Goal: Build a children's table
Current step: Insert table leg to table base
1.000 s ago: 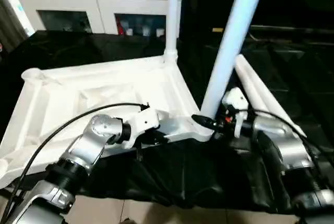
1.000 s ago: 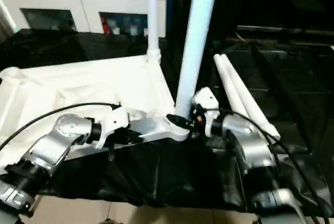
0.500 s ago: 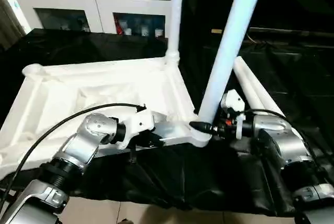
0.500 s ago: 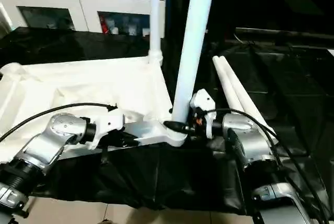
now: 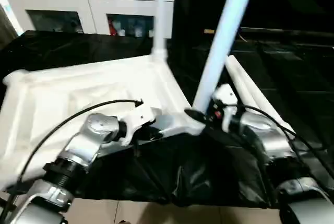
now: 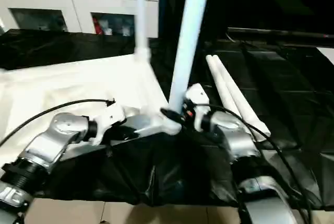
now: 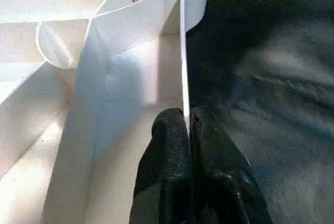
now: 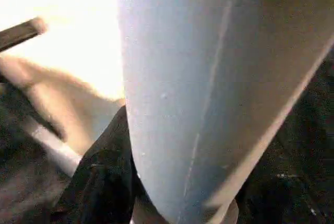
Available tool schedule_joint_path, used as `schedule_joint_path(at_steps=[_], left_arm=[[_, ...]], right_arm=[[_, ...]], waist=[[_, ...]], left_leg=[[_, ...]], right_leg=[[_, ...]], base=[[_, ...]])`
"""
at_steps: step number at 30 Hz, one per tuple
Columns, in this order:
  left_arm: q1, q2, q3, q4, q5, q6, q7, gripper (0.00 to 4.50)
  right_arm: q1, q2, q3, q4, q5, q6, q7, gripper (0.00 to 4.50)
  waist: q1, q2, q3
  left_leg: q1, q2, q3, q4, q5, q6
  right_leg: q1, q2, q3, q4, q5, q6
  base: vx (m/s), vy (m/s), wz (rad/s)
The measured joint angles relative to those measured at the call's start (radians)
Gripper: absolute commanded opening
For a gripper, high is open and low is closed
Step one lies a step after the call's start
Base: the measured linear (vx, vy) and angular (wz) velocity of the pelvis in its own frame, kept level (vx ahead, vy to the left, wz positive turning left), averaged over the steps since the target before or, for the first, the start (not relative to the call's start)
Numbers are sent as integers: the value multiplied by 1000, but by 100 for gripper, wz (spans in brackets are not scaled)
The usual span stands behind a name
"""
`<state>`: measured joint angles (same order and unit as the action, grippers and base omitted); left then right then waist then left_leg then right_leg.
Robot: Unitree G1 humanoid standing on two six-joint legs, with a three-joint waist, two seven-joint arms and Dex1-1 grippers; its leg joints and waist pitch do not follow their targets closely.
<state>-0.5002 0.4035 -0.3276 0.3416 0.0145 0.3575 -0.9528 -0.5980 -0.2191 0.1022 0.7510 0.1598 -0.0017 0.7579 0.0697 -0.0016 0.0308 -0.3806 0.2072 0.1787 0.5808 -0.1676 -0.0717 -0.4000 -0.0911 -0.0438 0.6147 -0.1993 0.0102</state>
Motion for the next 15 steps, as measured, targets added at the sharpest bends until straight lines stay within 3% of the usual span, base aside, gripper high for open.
schedule_joint_path(at_steps=[3,6,15], left_arm=[[9,-39,16,-89,37,163,95,0],[17,-99,27,-160,68,297,181,0],[20,-138,26,-192,89,360,281,0]], right_arm=[[-83,78,-17,103,-17,16,-155,195],[-155,139,-39,187,-27,39,-305,195],[-223,193,-60,276,-50,32,-440,195]], waist=[[-15,1,1],[-17,1,1],[-9,1,1]], left_leg=[[1,0,-2,-1,1,-2],[0,0,-7,-1,2,-4],[1,0,-7,-6,2,-5]], right_leg=[[-2,0,-1,0,4,-6],[-2,0,-6,-3,5,-6],[-2,0,-8,-3,6,-7]], base=[[0,0,0],[0,0,0],[0,0,0]])
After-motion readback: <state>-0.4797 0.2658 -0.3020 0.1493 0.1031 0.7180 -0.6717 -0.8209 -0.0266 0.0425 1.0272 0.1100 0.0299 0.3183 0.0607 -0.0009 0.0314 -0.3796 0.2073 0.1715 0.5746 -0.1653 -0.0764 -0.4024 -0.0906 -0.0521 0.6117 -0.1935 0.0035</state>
